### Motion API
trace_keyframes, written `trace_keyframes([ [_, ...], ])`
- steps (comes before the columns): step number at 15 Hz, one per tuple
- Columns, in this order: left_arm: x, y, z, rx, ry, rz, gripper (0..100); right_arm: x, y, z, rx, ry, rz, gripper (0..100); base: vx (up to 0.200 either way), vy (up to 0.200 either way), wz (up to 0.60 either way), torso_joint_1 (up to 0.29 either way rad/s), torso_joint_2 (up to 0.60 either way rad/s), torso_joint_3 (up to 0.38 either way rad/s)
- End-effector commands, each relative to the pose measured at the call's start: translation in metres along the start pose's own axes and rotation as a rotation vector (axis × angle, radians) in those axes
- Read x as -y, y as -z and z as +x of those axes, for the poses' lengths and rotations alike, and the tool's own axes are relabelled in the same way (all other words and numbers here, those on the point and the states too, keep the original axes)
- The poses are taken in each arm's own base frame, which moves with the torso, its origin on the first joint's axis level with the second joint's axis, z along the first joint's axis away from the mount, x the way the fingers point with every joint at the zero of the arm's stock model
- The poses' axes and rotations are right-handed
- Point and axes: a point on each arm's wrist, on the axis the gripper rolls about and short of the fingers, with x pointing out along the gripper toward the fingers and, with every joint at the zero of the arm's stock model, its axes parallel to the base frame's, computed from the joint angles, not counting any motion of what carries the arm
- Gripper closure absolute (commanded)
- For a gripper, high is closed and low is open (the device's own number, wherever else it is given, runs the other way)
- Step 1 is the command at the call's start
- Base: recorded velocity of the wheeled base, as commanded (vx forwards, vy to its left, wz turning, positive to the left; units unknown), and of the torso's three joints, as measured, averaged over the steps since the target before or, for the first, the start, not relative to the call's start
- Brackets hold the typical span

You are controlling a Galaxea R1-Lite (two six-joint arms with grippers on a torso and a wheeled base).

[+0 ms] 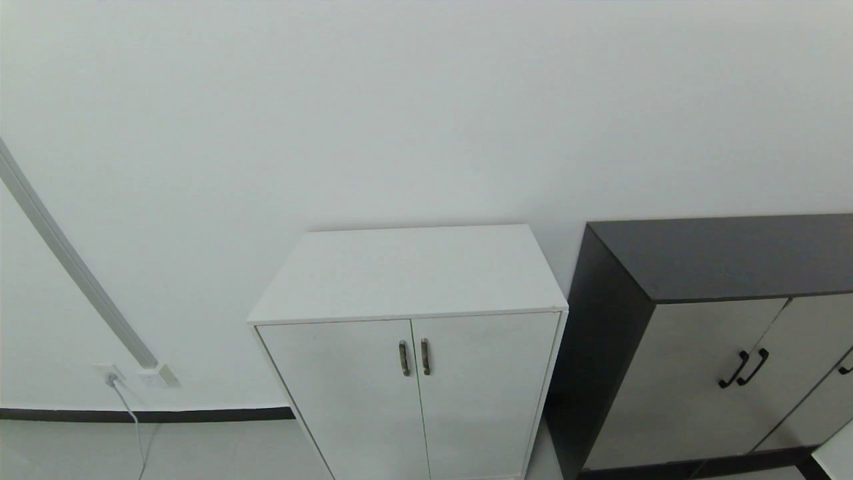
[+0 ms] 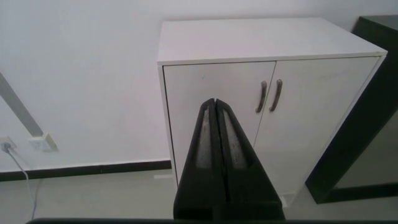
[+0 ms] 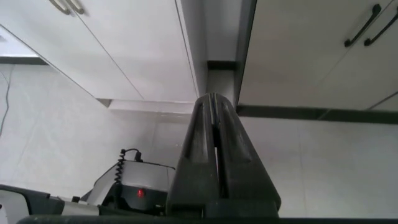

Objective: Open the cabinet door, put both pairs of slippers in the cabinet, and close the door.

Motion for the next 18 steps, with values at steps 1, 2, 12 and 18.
trace_keyframes([
  [1, 0.000, 0.000, 0.000, -0.001, -0.002, 0.000, 100, 0.000, 0.000, -0.001, 0.010, 0.001, 0.001, 100, 0.000, 0.000, 0.00, 0.000, 0.00, 0.000],
  [2, 0.000, 0.000, 0.000, -0.001, -0.002, 0.000, 100, 0.000, 0.000, -0.002, 0.022, -0.001, -0.001, 100, 0.000, 0.000, 0.00, 0.000, 0.00, 0.000],
  [12, 0.000, 0.000, 0.000, -0.001, 0.003, 0.000, 100, -0.001, 0.005, -0.013, 0.151, -0.116, -0.080, 100, 0.000, 0.000, 0.00, 0.000, 0.00, 0.000],
  [18, 0.000, 0.000, 0.000, -0.001, 0.006, 0.000, 100, 0.001, 0.006, -0.018, 0.188, -0.185, -0.049, 100, 0.000, 0.000, 0.00, 0.000, 0.00, 0.000],
])
